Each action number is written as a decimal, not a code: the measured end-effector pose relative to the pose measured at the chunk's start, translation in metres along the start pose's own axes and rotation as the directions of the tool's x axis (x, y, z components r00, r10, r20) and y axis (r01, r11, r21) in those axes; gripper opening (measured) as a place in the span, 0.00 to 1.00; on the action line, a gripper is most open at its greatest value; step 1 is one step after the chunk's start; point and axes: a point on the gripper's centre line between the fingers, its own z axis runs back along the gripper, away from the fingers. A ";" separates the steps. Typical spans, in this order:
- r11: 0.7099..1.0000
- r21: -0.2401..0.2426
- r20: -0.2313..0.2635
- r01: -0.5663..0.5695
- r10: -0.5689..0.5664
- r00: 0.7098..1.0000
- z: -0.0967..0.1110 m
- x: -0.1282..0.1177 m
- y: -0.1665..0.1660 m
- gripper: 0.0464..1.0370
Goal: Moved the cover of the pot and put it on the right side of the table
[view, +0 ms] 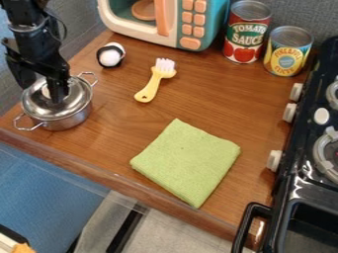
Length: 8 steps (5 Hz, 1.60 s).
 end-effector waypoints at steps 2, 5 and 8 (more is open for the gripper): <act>1.000 -0.002 0.002 0.005 -0.005 1.000 -0.004 0.012 -0.001 0.62; 1.000 -0.008 0.015 0.011 -0.011 1.000 0.015 0.017 -0.008 0.24; 0.981 -0.127 0.159 0.147 -0.126 0.979 0.078 0.086 -0.106 0.24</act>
